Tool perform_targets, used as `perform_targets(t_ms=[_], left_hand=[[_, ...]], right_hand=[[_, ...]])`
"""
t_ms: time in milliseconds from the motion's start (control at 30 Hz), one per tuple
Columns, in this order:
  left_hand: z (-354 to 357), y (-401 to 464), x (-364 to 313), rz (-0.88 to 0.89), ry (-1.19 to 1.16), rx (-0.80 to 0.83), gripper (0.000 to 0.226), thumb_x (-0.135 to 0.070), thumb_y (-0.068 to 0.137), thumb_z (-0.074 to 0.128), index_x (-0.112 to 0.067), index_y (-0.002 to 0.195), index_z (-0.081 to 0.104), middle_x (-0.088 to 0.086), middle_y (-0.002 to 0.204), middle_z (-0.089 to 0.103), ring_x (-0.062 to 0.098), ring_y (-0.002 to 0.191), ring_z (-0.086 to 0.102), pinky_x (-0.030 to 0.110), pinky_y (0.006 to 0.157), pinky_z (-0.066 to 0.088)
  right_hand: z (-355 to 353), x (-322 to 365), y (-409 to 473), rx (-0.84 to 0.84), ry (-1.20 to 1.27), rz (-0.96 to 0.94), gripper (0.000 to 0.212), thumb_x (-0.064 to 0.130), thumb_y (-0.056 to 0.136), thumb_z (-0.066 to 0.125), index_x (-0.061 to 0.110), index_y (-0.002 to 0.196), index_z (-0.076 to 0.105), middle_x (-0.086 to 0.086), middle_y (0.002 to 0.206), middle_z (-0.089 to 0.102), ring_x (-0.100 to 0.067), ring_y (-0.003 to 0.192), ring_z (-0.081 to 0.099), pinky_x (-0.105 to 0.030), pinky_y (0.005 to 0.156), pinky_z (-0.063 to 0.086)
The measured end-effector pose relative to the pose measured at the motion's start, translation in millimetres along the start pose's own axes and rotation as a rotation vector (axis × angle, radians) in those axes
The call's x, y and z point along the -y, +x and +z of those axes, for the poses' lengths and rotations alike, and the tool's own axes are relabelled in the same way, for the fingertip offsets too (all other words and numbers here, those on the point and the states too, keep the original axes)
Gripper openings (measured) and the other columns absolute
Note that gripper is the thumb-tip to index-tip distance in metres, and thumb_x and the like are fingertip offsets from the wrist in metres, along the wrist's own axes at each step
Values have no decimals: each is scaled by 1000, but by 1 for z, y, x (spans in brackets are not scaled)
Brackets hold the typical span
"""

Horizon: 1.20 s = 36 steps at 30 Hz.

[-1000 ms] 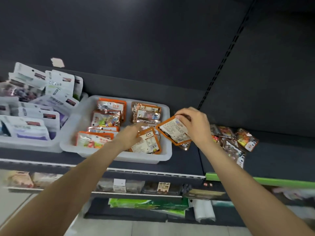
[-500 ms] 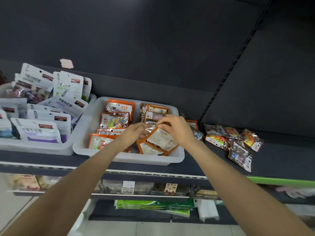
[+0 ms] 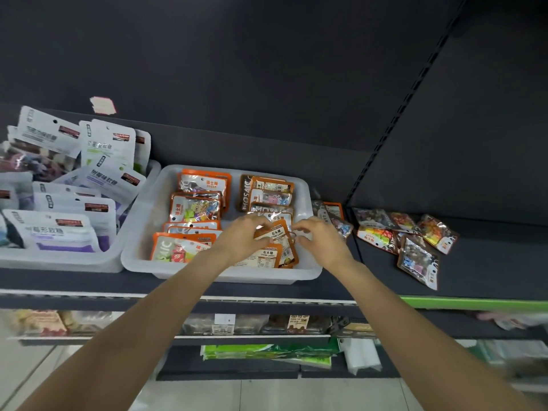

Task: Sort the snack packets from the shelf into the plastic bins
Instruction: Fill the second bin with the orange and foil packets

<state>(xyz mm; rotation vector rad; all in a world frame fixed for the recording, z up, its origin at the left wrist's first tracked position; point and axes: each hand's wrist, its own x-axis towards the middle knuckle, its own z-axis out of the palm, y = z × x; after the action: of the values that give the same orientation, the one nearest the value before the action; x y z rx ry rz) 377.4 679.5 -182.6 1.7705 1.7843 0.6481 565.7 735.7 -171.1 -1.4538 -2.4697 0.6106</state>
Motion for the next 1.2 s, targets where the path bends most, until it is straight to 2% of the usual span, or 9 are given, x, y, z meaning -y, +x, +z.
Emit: perform_targets(t_ms=[233,300,400,567,733,833,933,1067,1200], left_hand=[[30,23,-55,139,94,-40,34,-25,93,56,-25,127,53,0,142,43,20,127,43,35,105,40],[46,36,-74,186,75,-43,32,-24,94,53,-22,126,54,3,132,49,20,117,49,35,99,43],[74,58,-103,215,56,-12,32,-21,95,51,-17,126,54,5,126,51,21,116,48,37,97,42],[124,99,-123,56,41,46,35,-21,92,56,-16,126,51,9,129,47,24,121,45,36,100,39],[161,128,-116,-224,85,-37,51,-23,91,57,-11,138,39,15,139,40,30,129,38,36,106,31],[169,146,-112,-388,134,-154,67,-30,91,58,-10,146,25,16,148,31,31,135,30,40,110,27],[175,153,-96,-481,134,-179,79,-37,87,63,-14,149,19,11,154,21,29,140,24,42,112,27],[183,148,-89,-491,265,-181,65,-30,88,62,-14,143,31,11,147,32,29,135,28,44,108,33],[182,147,-98,-440,418,-265,39,-22,90,58,-10,126,50,13,129,51,31,124,40,40,95,41]], right_hand=[[-33,-66,-35,-136,36,106,25,12,91,61,15,116,66,-6,112,62,-22,98,61,-35,85,50],[-42,-91,-40,-149,15,152,28,15,91,61,13,119,64,-8,115,62,-23,105,60,-33,89,49],[-53,-128,-42,-163,16,237,35,16,92,60,11,127,58,-9,128,56,-26,119,52,-35,97,44],[-64,-182,-26,-71,-39,293,39,21,93,58,13,131,54,-10,135,51,-27,122,49,-33,96,41],[-61,-219,7,34,-130,253,46,23,94,55,15,138,44,-13,137,45,-30,129,39,-40,101,41],[-63,-241,29,73,-234,270,53,26,93,57,19,142,39,-14,133,51,-32,124,45,-42,101,41],[-65,-261,48,145,-297,250,60,25,92,58,27,145,32,-10,136,51,-30,120,52,-44,105,39],[-61,-276,58,153,-270,199,59,24,91,61,27,144,36,-3,147,39,-26,128,46,-43,103,41],[-62,-276,63,58,-283,170,33,30,97,52,23,129,55,-6,124,59,-24,111,56,-35,86,50]])
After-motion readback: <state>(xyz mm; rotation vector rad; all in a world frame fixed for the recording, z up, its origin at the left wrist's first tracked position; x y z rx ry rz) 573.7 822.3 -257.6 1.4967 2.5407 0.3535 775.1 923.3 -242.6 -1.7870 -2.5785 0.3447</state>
